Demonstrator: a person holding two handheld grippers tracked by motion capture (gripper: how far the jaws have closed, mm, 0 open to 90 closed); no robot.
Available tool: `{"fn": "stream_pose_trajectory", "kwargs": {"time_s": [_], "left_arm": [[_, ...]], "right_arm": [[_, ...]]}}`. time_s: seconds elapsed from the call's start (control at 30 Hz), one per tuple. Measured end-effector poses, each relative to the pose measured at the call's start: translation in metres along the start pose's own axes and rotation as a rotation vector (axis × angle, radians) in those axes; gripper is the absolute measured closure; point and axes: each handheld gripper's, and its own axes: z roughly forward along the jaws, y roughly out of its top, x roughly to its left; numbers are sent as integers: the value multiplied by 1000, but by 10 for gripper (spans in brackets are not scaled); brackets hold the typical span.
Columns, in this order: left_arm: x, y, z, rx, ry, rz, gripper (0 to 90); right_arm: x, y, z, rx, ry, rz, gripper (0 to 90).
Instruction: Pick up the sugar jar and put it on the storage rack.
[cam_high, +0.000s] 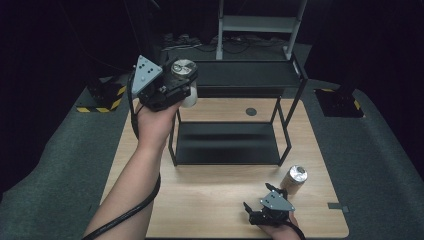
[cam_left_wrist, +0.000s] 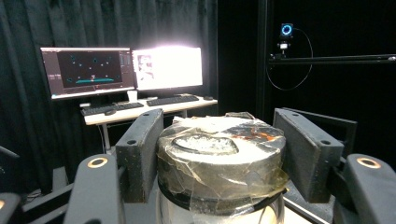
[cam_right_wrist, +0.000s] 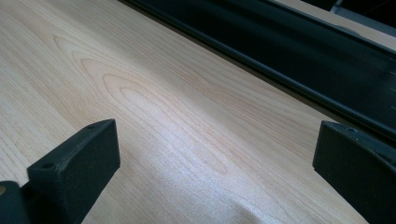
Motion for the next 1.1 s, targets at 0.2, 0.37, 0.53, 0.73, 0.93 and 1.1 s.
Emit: {"fn": "stream_pose_trajectory", "kwargs": {"time_s": [0.2, 0.37, 0.53, 0.73, 0.93, 1.1], "left_arm": [[0, 5, 8, -1, 10, 2, 357], [0, 8, 17, 5, 20, 3, 357], [1, 8, 25, 12, 30, -1, 357], [3, 9, 38, 22, 49, 4, 357], [5, 8, 49, 29, 68, 1, 358], [8, 5, 57, 25, 79, -11, 358]], "right_arm": [[-1, -1, 0, -1, 3, 10, 0], [-2, -1, -1, -3, 4, 11, 0], [-2, -1, -1, -3, 5, 13, 0], [-3, -1, -1, -6, 6, 15, 0], [-3, -2, -1, -8, 9, 19, 0], [-3, -2, -1, -9, 10, 18, 0]]}}
